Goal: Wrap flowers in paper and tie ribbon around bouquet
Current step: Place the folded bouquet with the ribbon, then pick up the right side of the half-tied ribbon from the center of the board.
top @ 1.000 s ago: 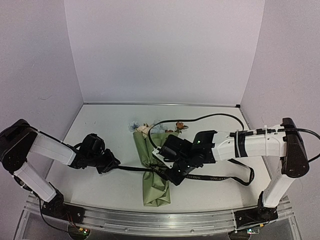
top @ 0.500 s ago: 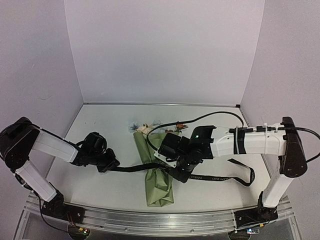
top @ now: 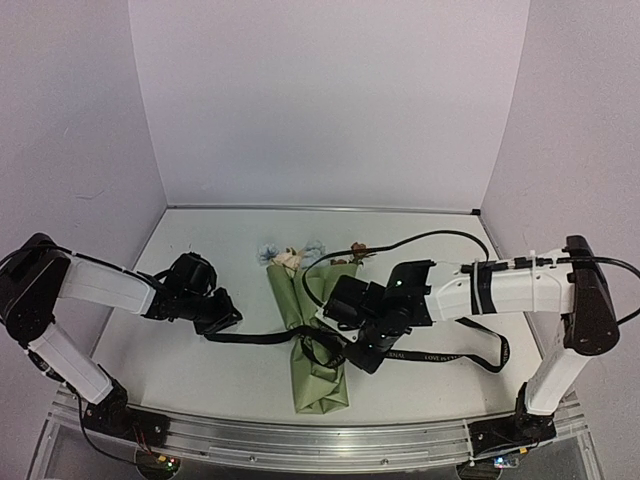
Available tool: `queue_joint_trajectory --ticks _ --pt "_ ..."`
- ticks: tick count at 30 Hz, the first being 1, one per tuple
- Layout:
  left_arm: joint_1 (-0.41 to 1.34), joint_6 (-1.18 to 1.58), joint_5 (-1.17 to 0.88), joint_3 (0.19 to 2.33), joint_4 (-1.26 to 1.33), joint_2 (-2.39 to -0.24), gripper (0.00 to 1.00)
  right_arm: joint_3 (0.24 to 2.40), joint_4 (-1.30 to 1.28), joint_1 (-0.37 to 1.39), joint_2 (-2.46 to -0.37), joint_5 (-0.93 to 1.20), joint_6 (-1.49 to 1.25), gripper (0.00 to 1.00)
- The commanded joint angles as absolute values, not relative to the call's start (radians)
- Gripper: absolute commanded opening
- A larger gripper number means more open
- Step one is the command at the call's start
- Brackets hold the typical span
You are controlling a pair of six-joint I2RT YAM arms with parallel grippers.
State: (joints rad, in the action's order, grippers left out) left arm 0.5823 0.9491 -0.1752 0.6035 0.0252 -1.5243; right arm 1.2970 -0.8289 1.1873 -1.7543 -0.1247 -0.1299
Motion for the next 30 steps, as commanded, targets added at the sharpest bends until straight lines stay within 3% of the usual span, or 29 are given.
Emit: queue_joint_trajectory --ticks 1,6,19,30 --pt "0.588 0.847 -0.179 0.705 -0.021 -1.473 0.20 1.262 -0.792 1.180 -1.638 -0.177 -0.224 0.47" --pt "0.609 0.762 -0.235 0.765 -0.042 -1.453 0.26 1.157 -0.803 1.111 -1.524 -0.279 -0.436 0.64" --pt "0.656 0.618 -0.296 0.892 -0.113 -1.400 0.44 0.777 -0.847 0.902 -1.267 -0.464 -1.039 0.84" --pt "0.658 0.606 -0.322 0.917 -0.127 -1.384 0.44 0.608 -0.750 0.785 -1.226 -0.412 -1.361 0.79"
